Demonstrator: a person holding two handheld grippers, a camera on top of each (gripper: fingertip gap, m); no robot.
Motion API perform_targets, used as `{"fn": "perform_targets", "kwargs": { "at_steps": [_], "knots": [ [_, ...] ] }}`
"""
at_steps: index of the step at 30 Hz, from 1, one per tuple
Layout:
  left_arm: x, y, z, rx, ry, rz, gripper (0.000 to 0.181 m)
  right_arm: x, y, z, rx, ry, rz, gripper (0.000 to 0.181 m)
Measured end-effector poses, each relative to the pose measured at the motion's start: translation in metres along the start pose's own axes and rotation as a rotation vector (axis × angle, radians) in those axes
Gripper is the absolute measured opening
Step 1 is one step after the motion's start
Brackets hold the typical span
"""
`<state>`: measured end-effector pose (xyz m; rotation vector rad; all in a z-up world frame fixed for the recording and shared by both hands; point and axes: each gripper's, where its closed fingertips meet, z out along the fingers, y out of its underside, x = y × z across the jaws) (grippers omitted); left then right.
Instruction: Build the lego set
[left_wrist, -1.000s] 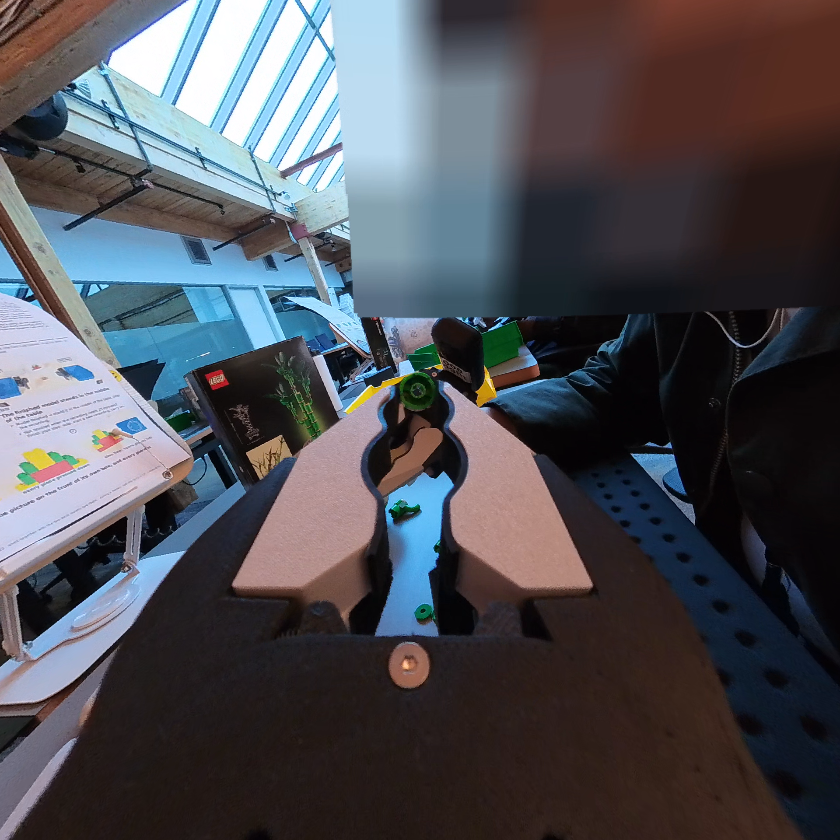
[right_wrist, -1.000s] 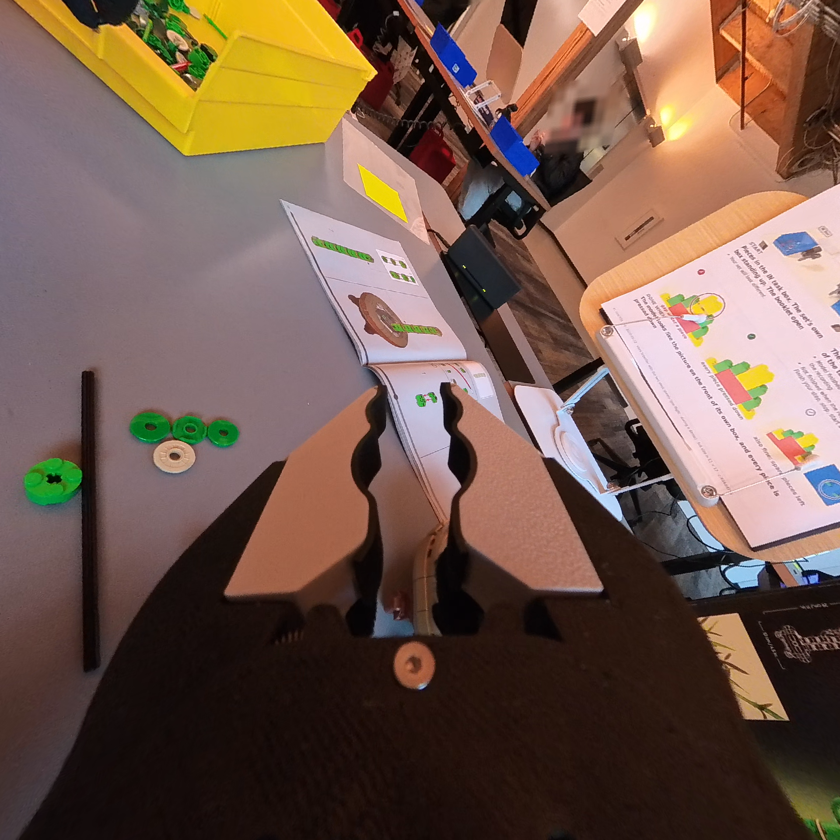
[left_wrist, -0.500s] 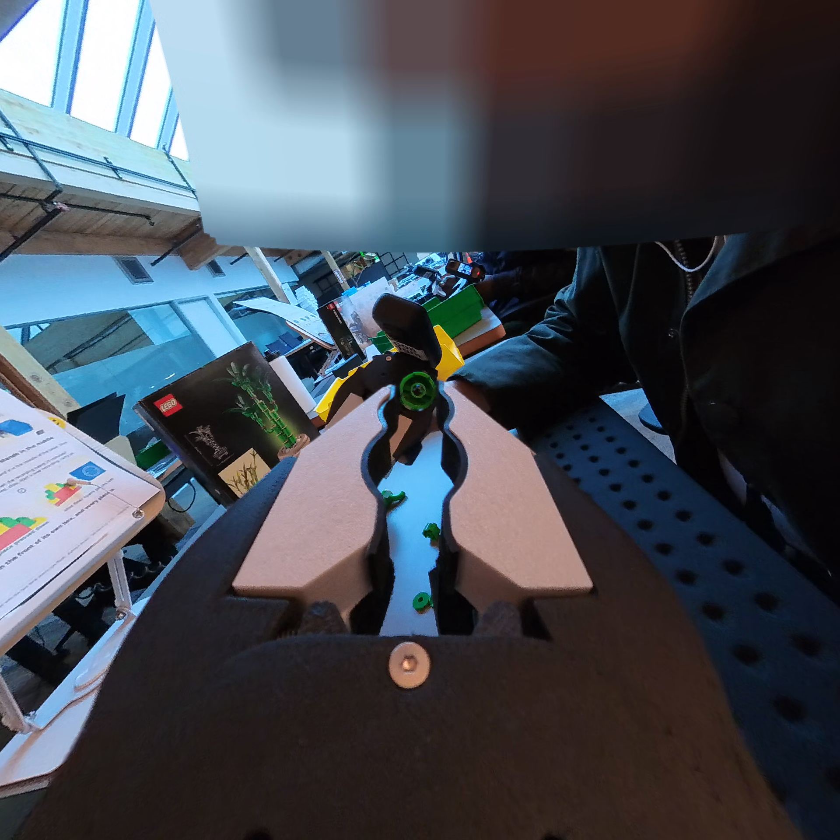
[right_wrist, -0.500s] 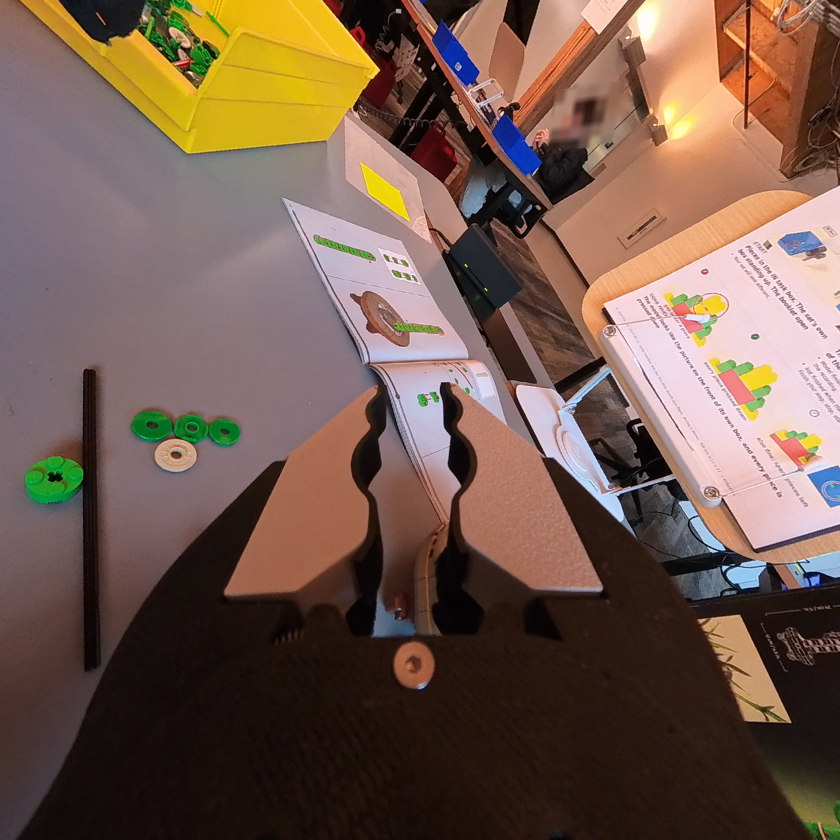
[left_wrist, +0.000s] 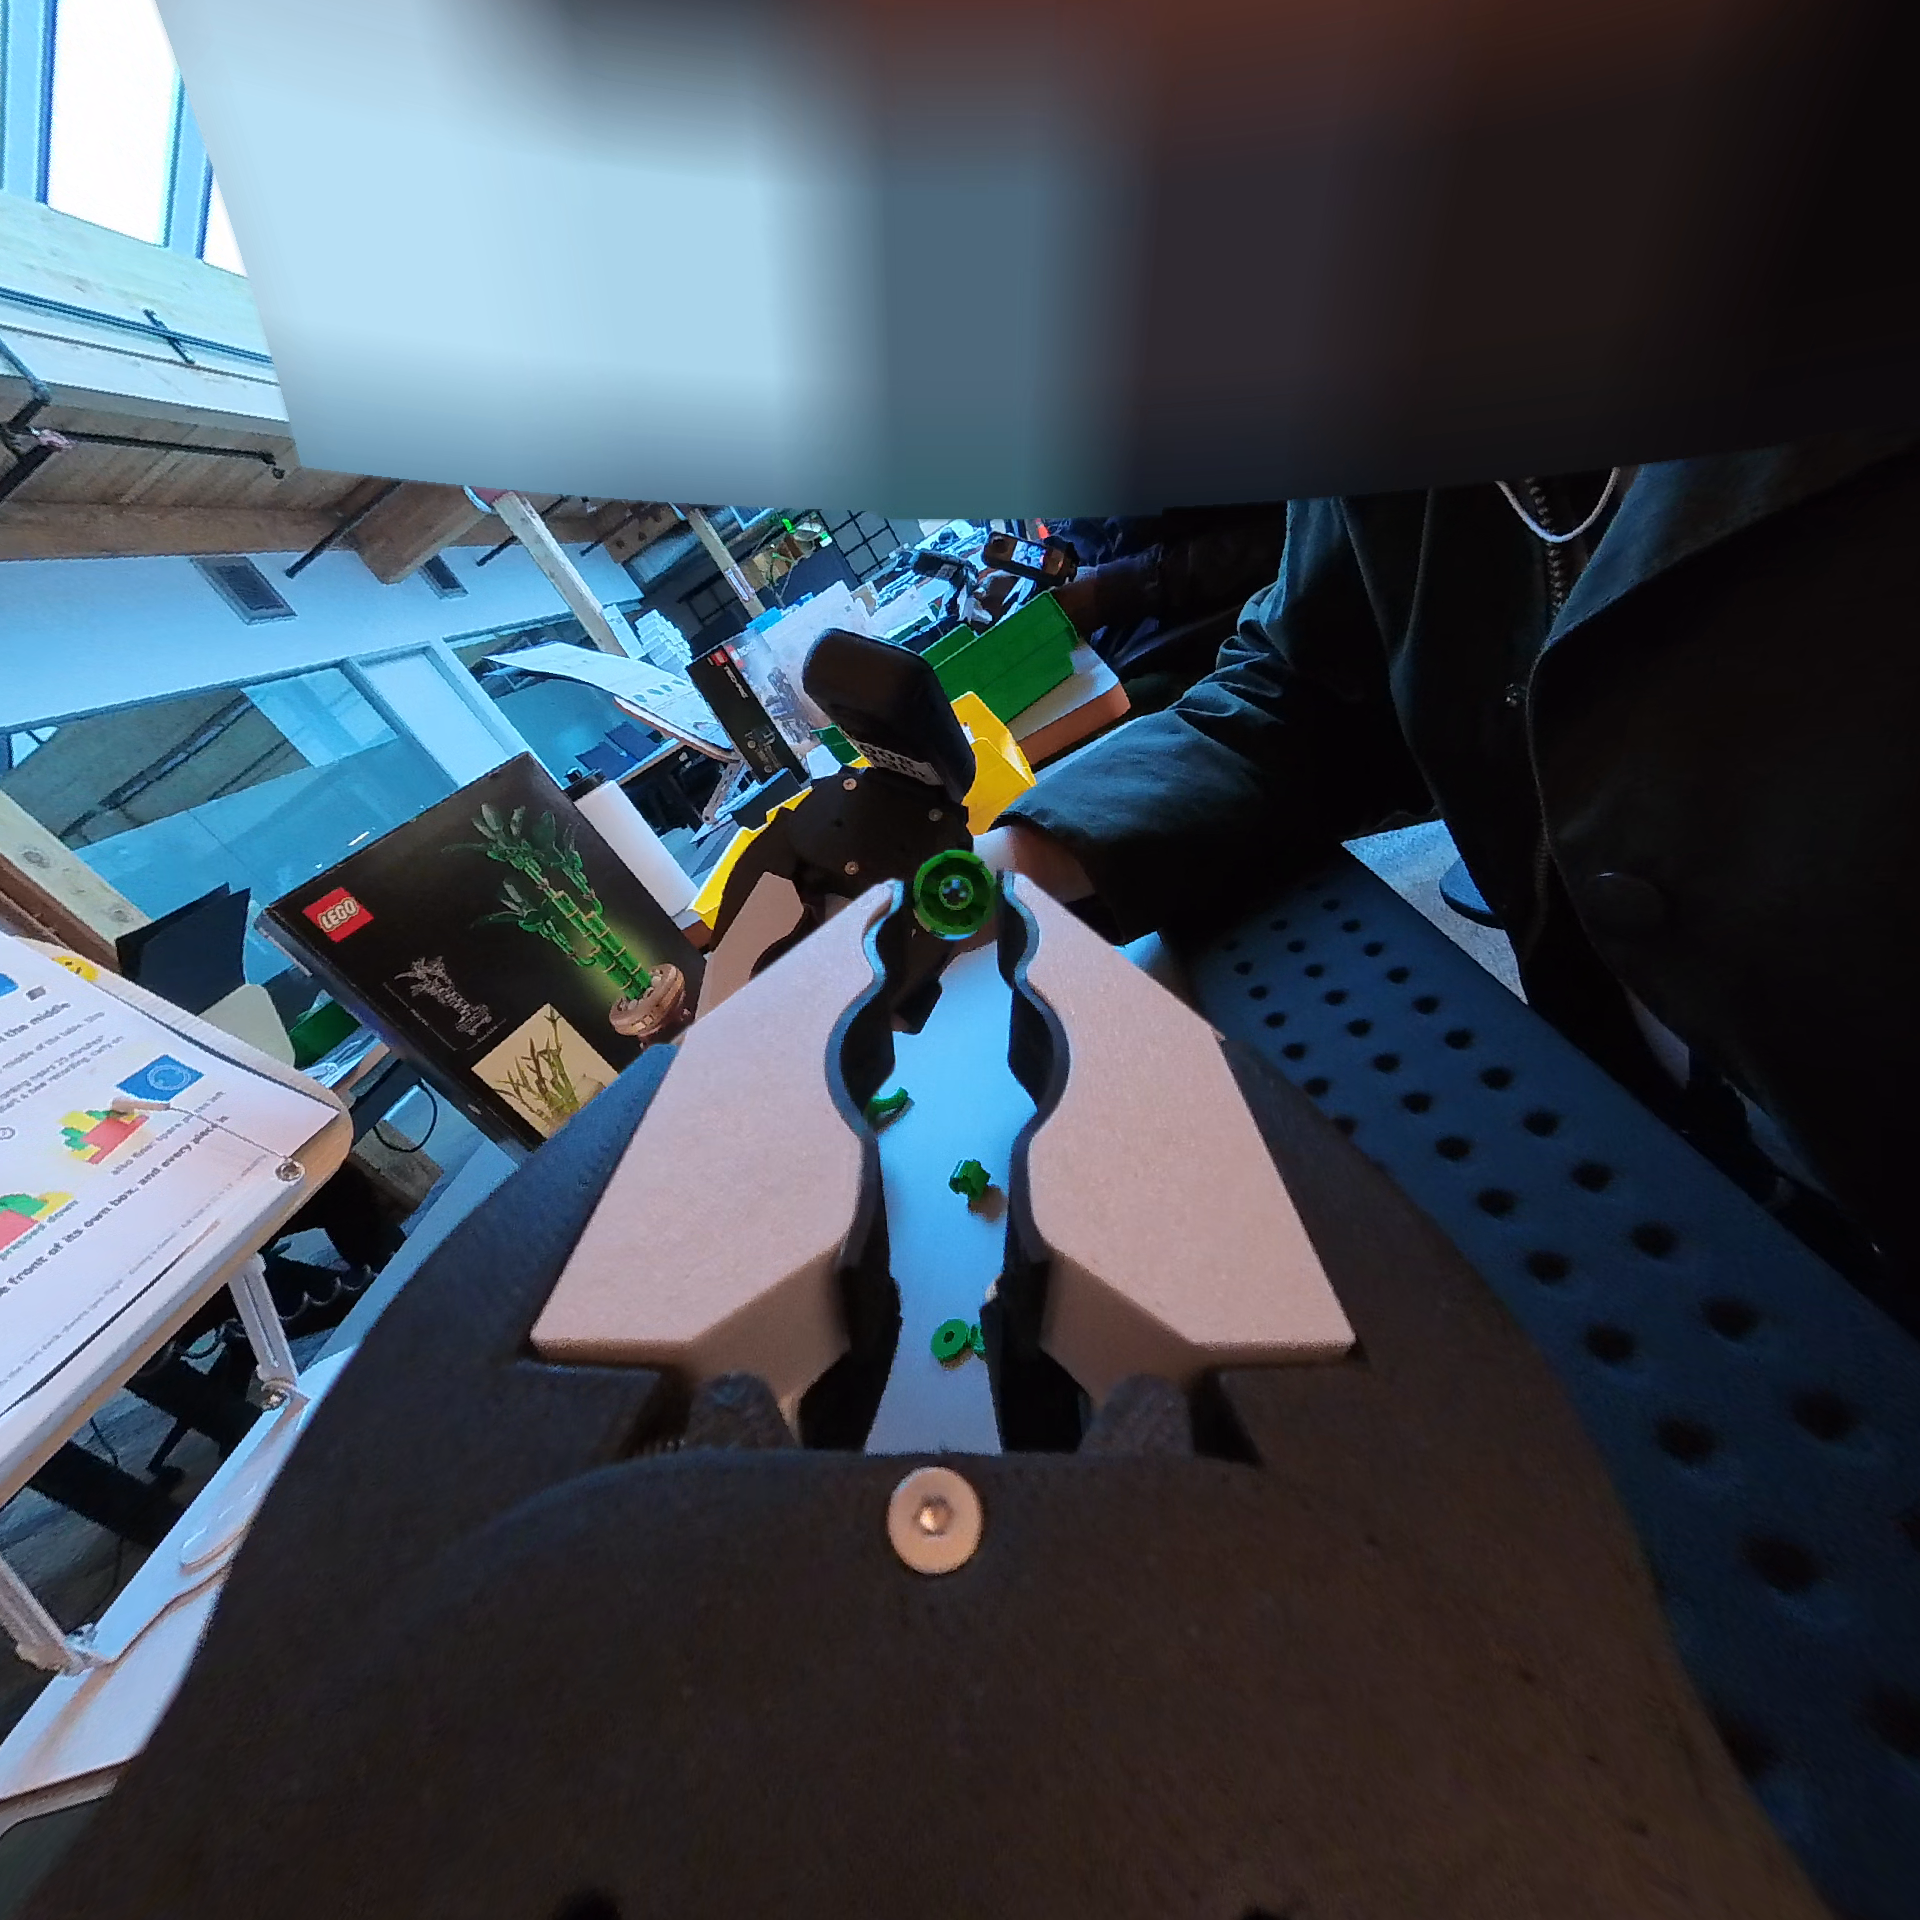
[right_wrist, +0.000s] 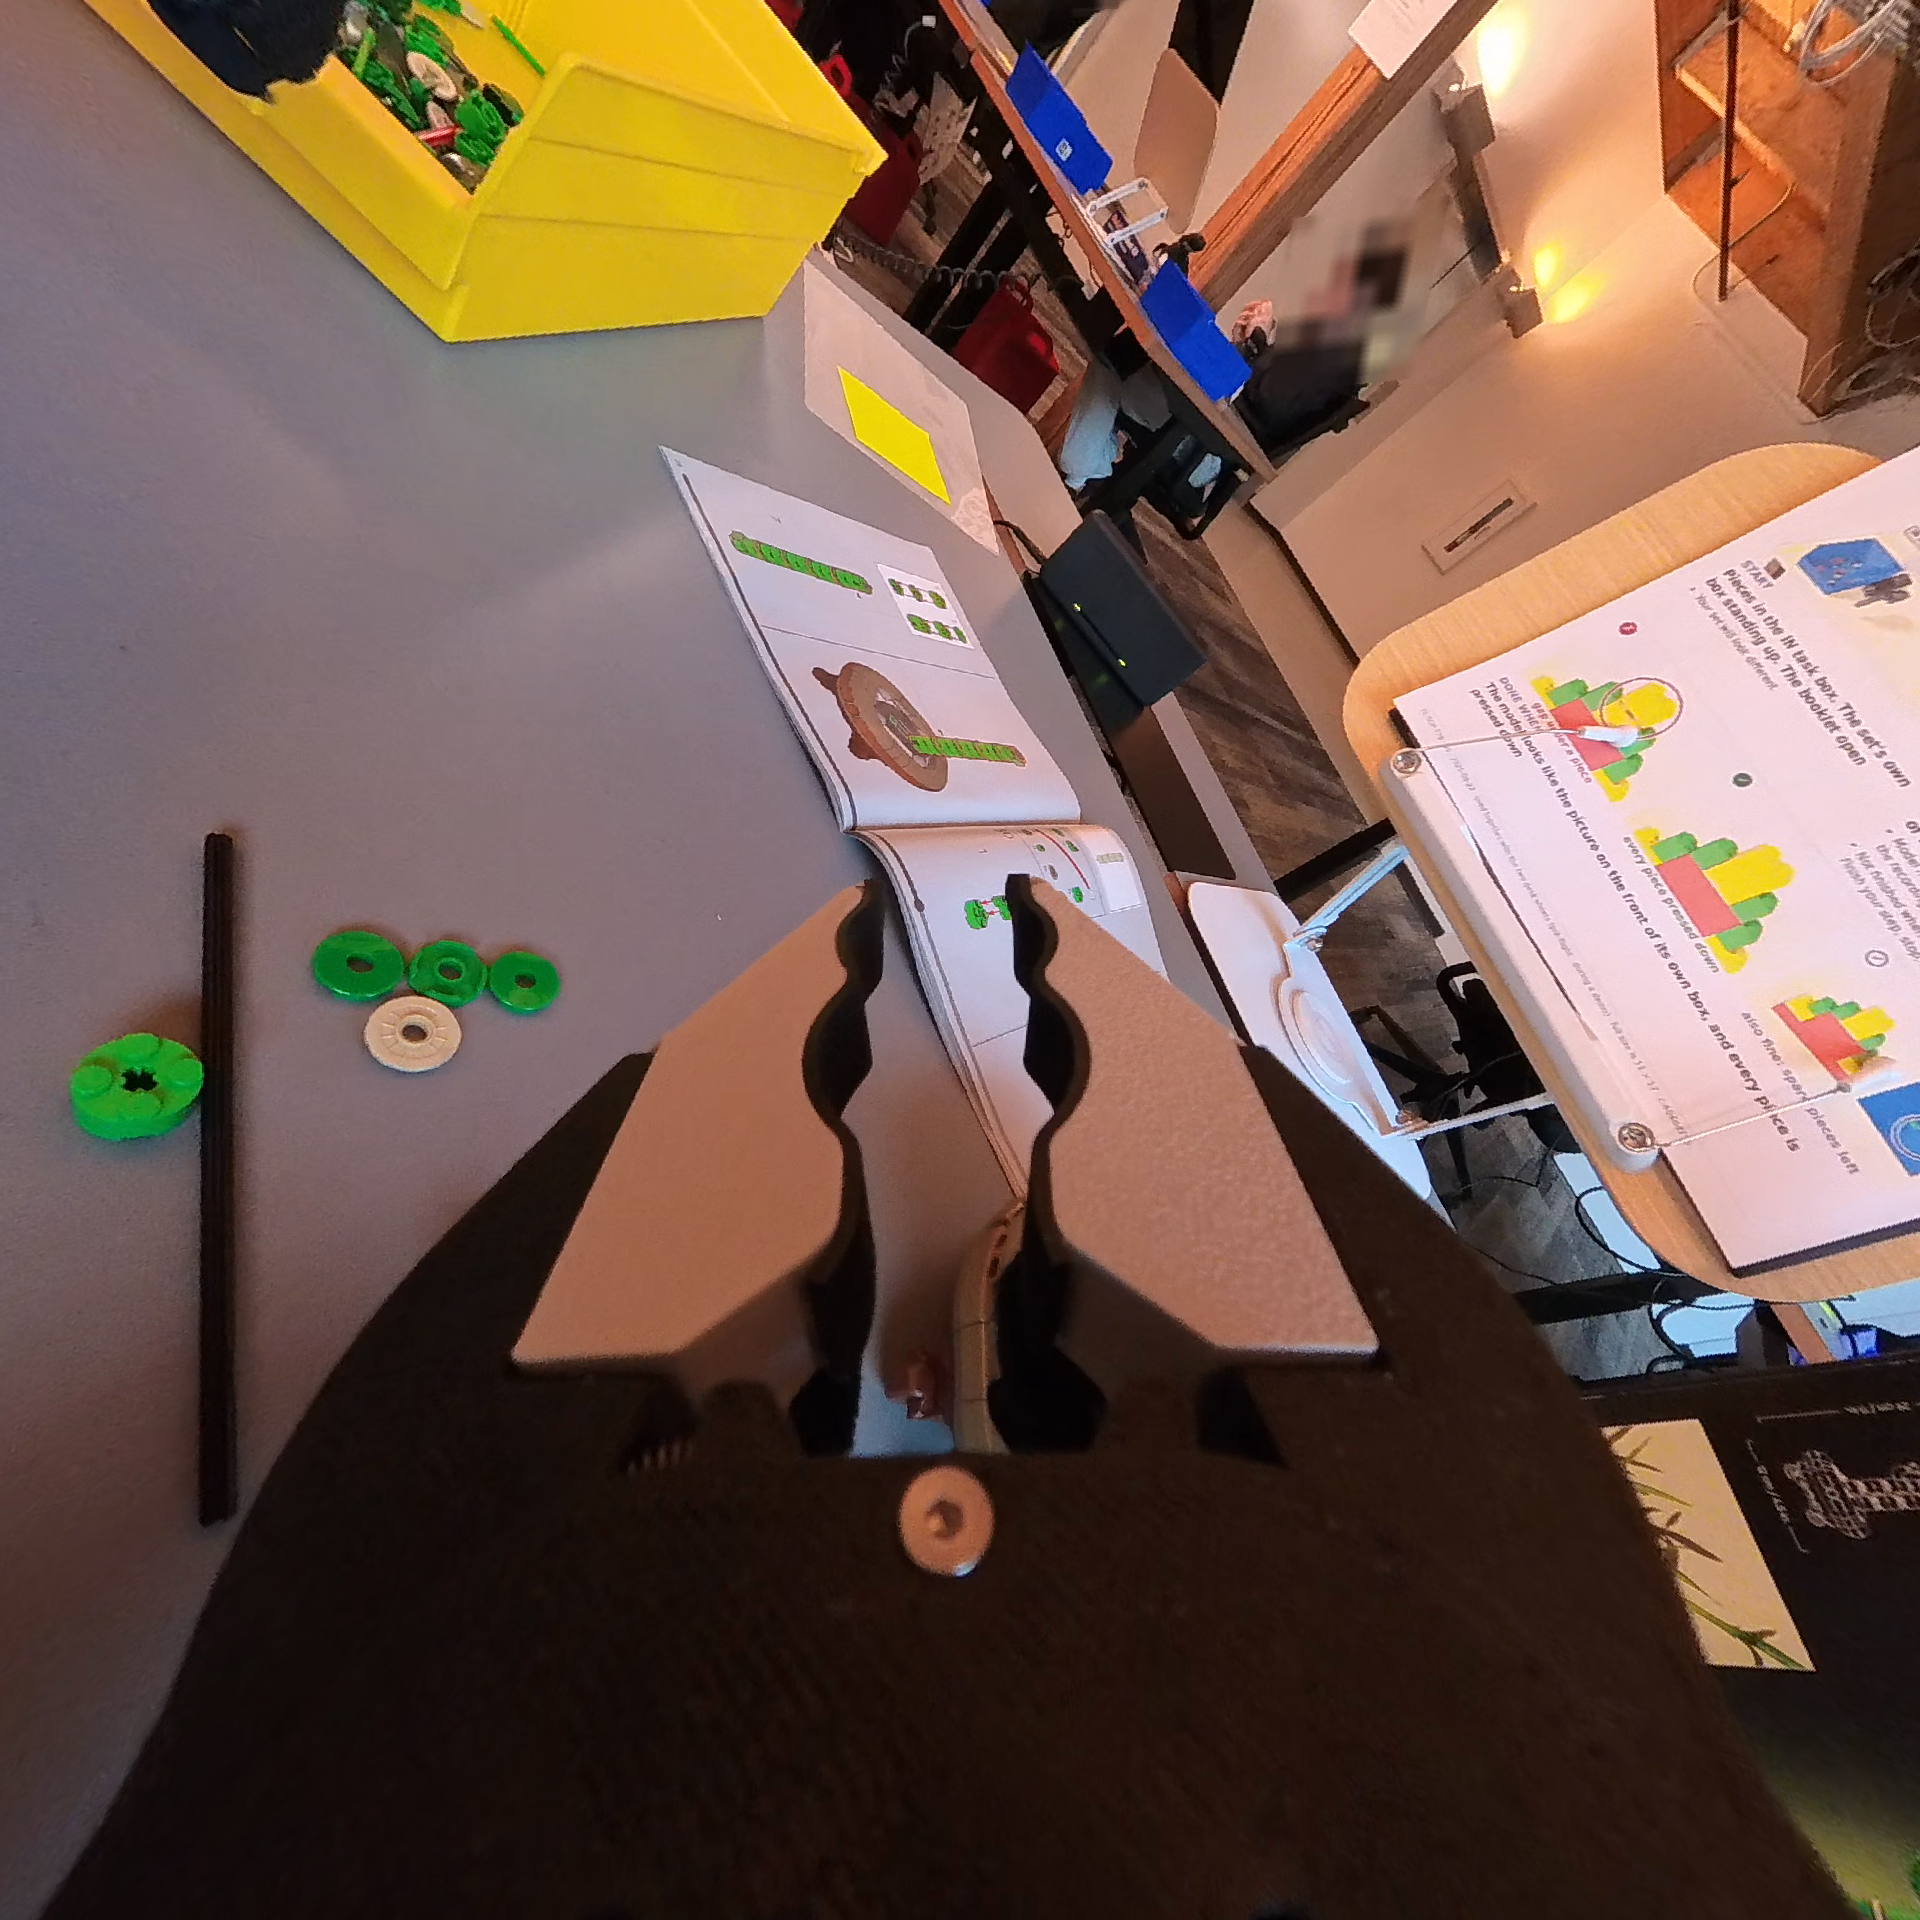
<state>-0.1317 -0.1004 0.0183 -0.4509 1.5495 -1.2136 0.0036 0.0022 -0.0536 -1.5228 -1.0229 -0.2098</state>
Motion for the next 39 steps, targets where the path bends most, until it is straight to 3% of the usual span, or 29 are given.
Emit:
{"fn": "perform_targets", "kwargs": {
  "at_steps": [15,23,28,30,32,34,36,37,39],
  "knots": [
    [-0.015,0.003,-0.003,-0.001,-0.069,-0.077,0.014,-0.002,0.002,0.001,-0.015,-0.003,-0.018,0.022],
    [-0.037,-0.041,-0.035,0.354,-0.06,-0.336,0.014,-0.003,0.002,0.001,-0.019,-0.007,-0.021,0.023],
    [-0.044,-0.049,-0.047,0.424,-0.068,-0.39,0.015,-0.003,0.002,0.001,-0.017,-0.007,-0.024,0.023],
    [-0.068,-0.035,-0.055,0.348,-0.206,-0.435,0.014,-0.003,0.002,0.001,-0.018,-0.008,-0.024,0.022],
    [-0.111,-0.008,-0.086,0.209,-0.539,-0.451,0.014,-0.003,0.002,0.001,-0.024,-0.009,-0.029,0.022],
    [-0.144,0.017,-0.149,0.042,-0.952,-0.4,0.014,-0.003,0.003,0.001,-0.031,-0.004,-0.043,0.022],
    [-0.152,0.037,-0.218,-0.162,-1.318,-0.359,0.014,-0.004,0.003,0.001,-0.031,-0.008,-0.042,0.023],
    [-0.148,0.051,-0.245,-0.297,-1.44,-0.37,0.014,-0.004,0.003,0.002,-0.03,-0.009,-0.042,0.023],
    [-0.136,0.078,-0.277,-0.529,-1.547,-0.431,0.014,-0.005,0.004,0.002,-0.034,-0.013,-0.044,0.023]
  ]
}}
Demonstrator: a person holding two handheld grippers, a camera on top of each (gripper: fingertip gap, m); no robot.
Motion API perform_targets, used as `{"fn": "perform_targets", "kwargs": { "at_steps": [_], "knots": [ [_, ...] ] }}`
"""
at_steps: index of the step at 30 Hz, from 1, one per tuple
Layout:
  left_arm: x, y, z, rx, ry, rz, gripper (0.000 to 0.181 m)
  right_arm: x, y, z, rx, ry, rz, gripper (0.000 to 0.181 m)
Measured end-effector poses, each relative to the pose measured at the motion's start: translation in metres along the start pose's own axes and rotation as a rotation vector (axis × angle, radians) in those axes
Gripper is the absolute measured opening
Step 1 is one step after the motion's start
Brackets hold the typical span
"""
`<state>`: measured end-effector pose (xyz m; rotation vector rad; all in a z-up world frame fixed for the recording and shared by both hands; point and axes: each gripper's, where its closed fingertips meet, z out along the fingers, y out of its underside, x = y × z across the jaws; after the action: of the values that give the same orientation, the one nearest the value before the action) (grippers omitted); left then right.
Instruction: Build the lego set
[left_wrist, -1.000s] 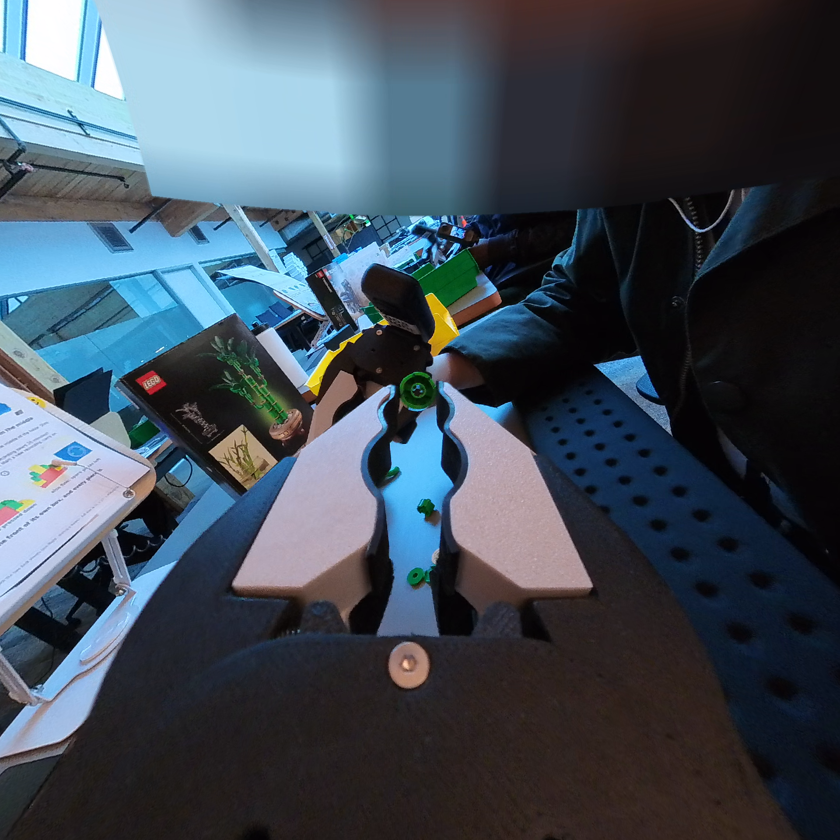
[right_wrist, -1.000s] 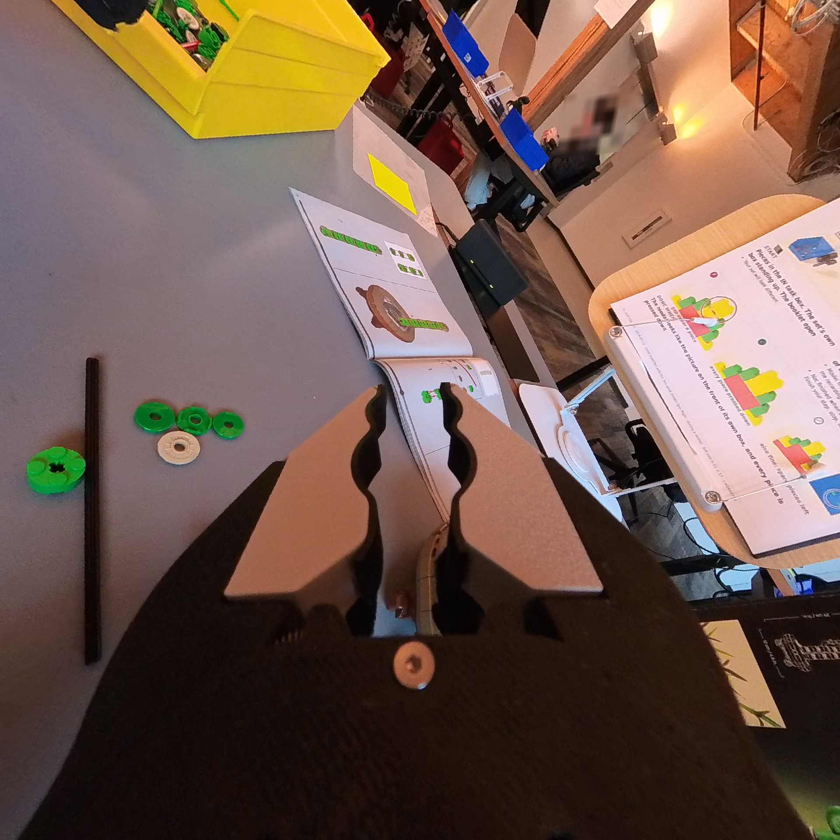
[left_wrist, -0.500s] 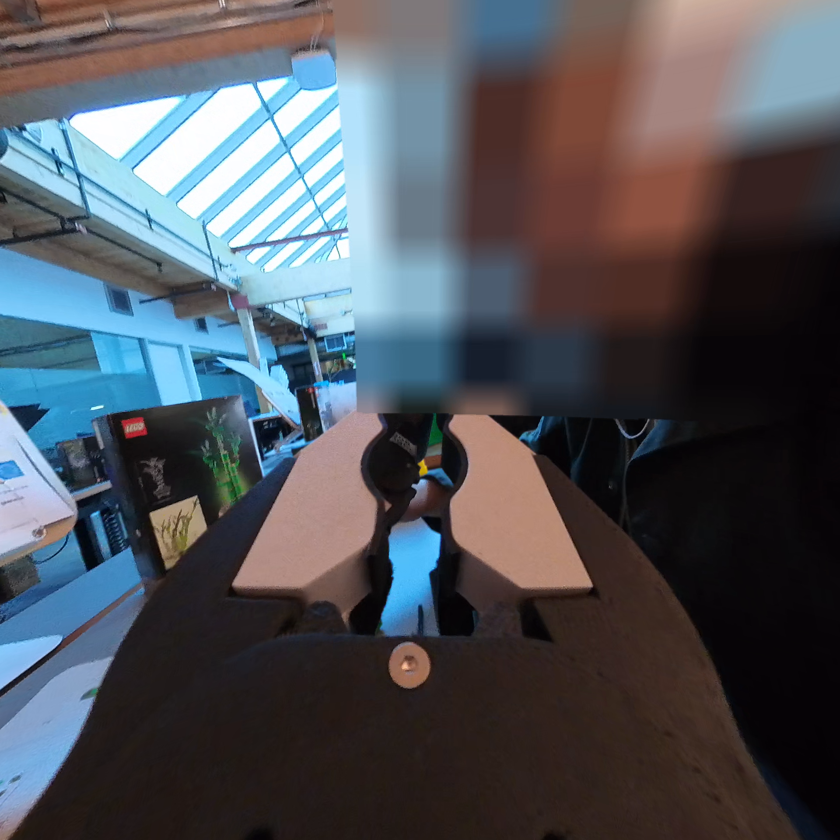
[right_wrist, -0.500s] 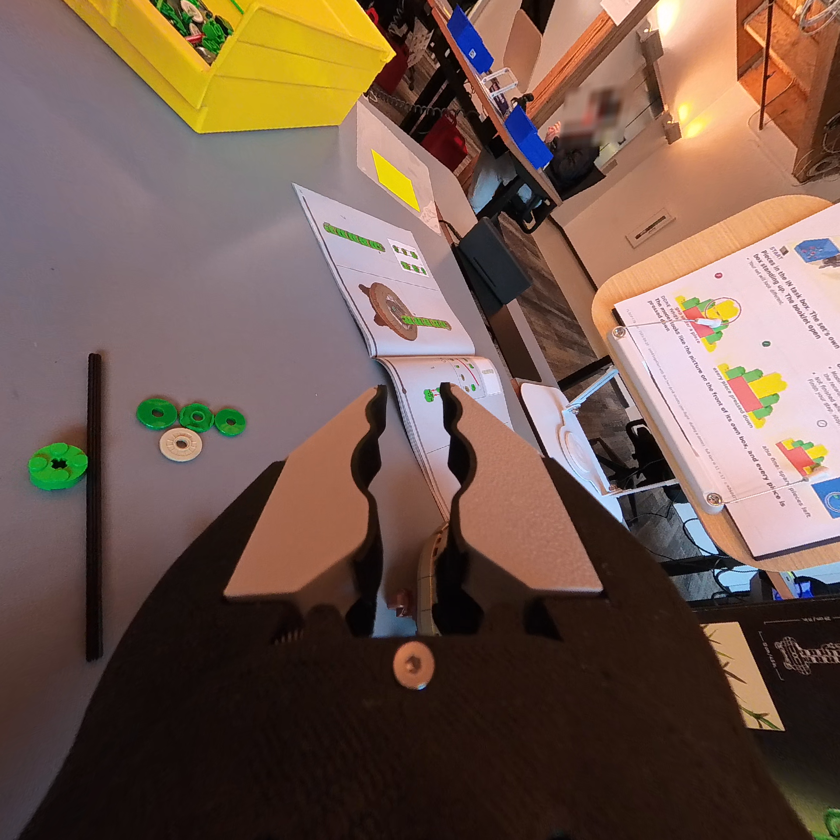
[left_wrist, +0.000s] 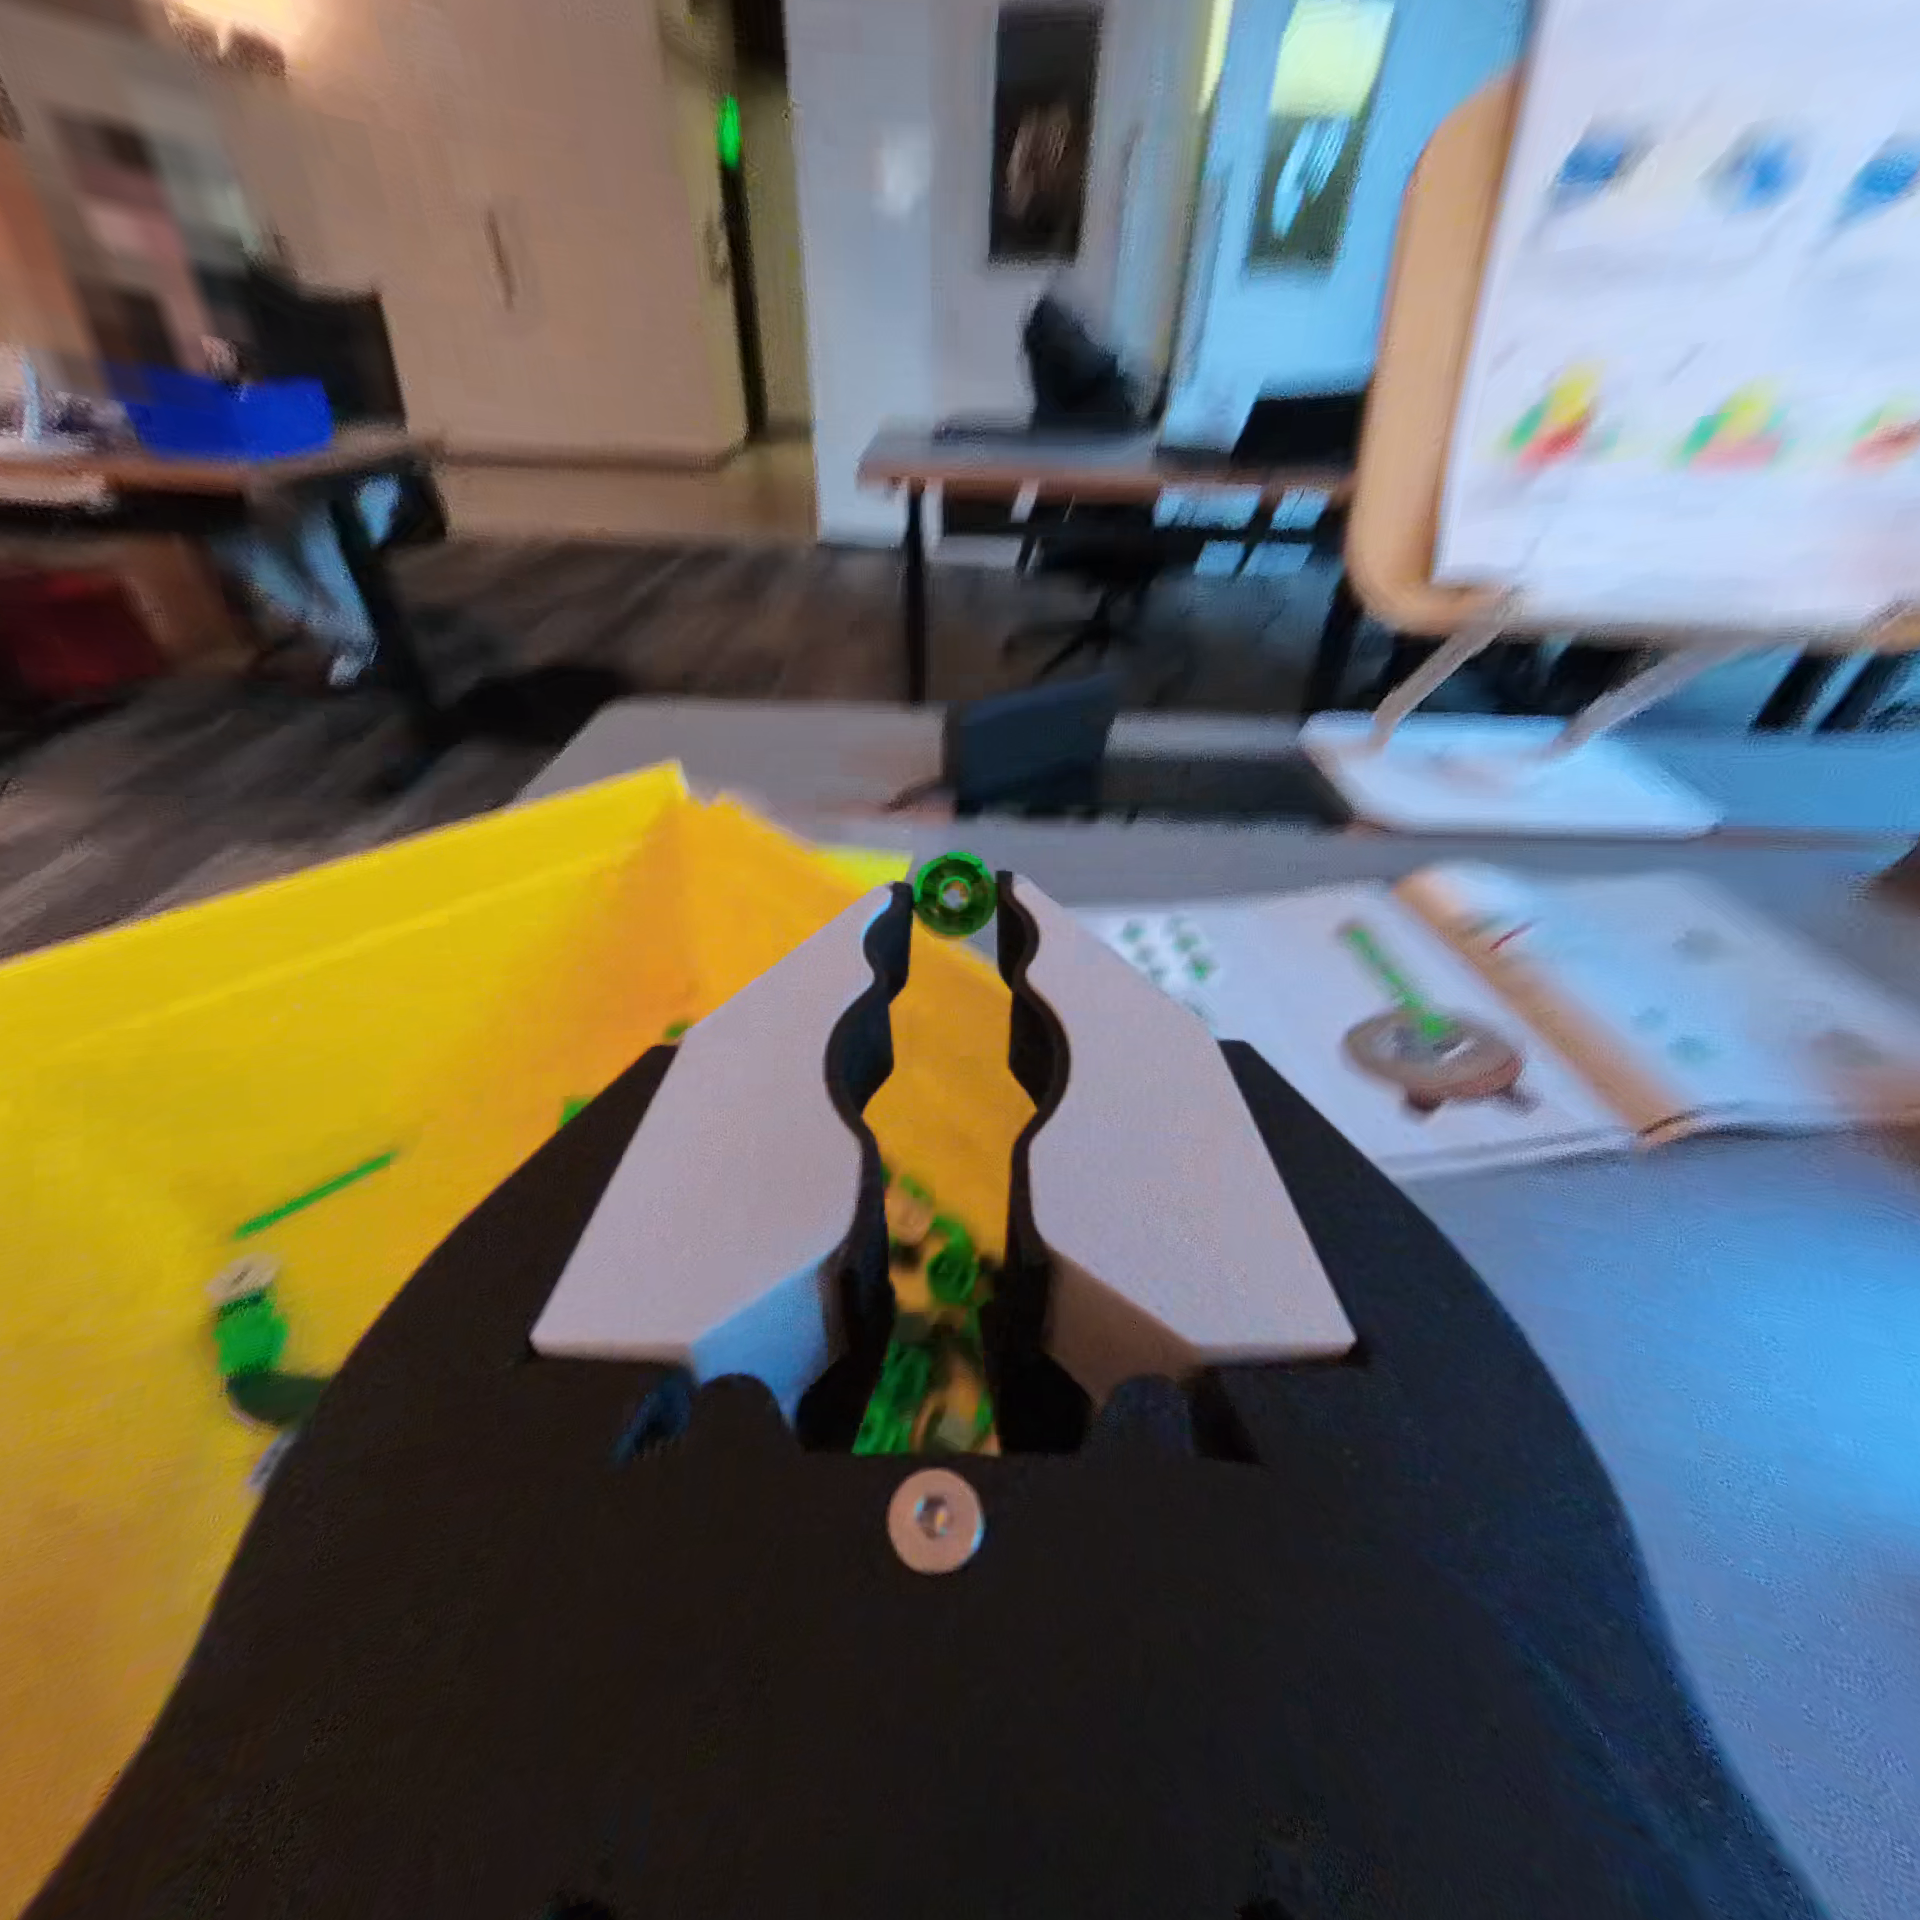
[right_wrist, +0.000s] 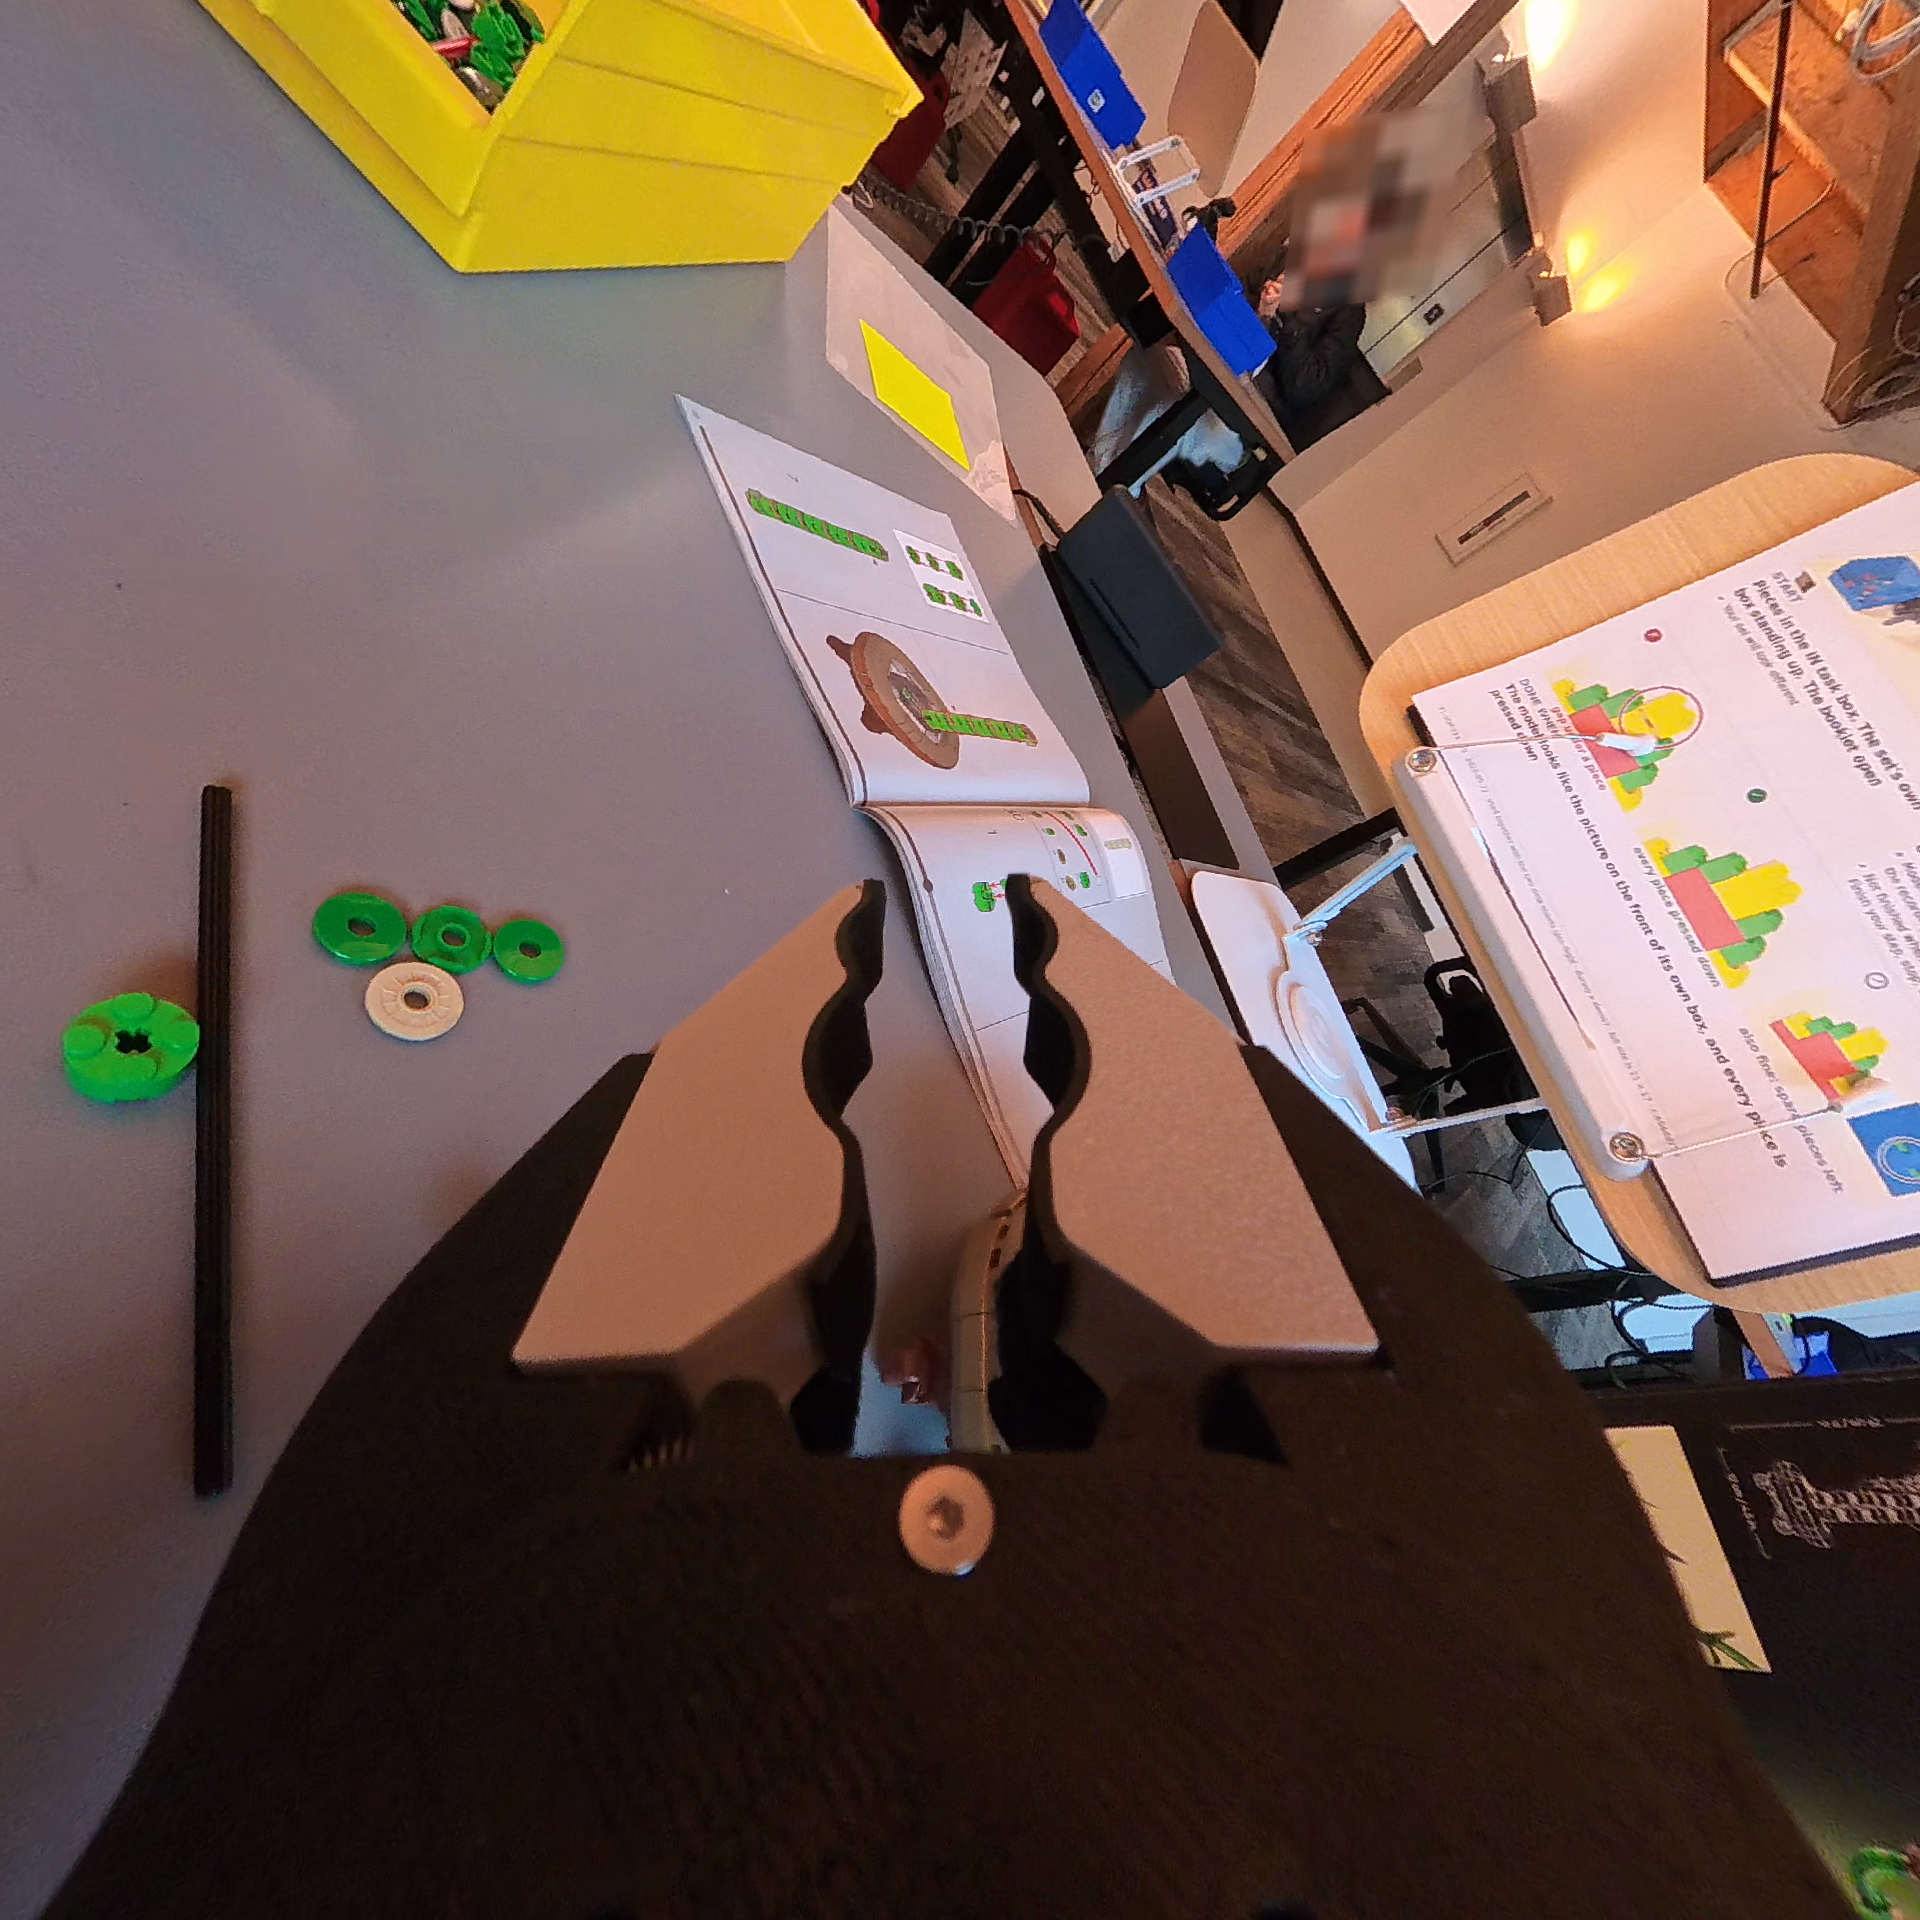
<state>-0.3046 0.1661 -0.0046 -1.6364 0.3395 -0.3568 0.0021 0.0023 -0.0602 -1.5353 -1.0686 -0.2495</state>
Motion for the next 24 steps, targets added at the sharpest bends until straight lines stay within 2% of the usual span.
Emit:
{"fn": "perform_targets", "kwargs": {
  "at_steps": [2,3,4,6,8,9,10,12,14,16,18,20,24],
  "knots": [
    [-0.01,0.025,0.006,-0.143,-0.047,-0.001,0.015,-0.001,0.0,0.0,-0.001,-0.003,-0.002,0.023],
    [-0.016,0.029,0.008,-0.174,-0.087,-0.016,0.023,-0.002,0.0,0.001,-0.001,-0.005,-0.002,0.022],
    [-0.019,0.031,0.01,-0.193,-0.118,-0.013,0.045,-0.002,0.0,0.001,-0.001,-0.006,-0.004,0.023],
    [-0.023,0.027,0.01,-0.18,-0.167,0.018,0.056,-0.002,0.0,0.001,-0.001,-0.004,-0.004,0.023],
    [-0.009,0.007,0.008,-0.07,-0.119,0.045,0.051,-0.001,0.0,0.001,-0.003,-0.005,0.0,0.023],
    [0.009,-0.008,0.006,0.012,-0.039,0.052,0.042,-0.001,0.001,0.001,-0.004,-0.004,0.0,0.023],
    [0.038,-0.023,0.001,0.109,0.101,0.067,0.034,-0.001,0.001,0.001,-0.004,-0.003,0.0,0.023],
    [0.116,-0.042,-0.022,0.274,0.481,0.127,0.019,0.0,0.001,0.001,-0.002,0.001,0.004,0.023],
    [0.194,-0.028,-0.058,0.281,0.889,0.179,0.01,0.002,0.001,0.001,-0.003,0.014,0.009,0.023],
    [0.25,0.007,-0.088,0.151,1.186,0.26,0.017,0.009,0.003,0.0,-0.011,0.042,0.025,0.022],
    [0.282,0.044,-0.097,0.027,1.284,0.377,0.027,0.018,0.005,-0.002,-0.013,0.078,0.054,0.023],
    [0.3,0.073,-0.094,-0.058,1.28,0.472,0.028,0.027,0.007,-0.005,-0.01,0.112,0.095,0.023],
    [0.327,0.099,-0.095,-0.185,1.353,0.446,0.027,0.037,0.014,-0.006,-0.021,0.136,0.162,0.023]
  ]
}}
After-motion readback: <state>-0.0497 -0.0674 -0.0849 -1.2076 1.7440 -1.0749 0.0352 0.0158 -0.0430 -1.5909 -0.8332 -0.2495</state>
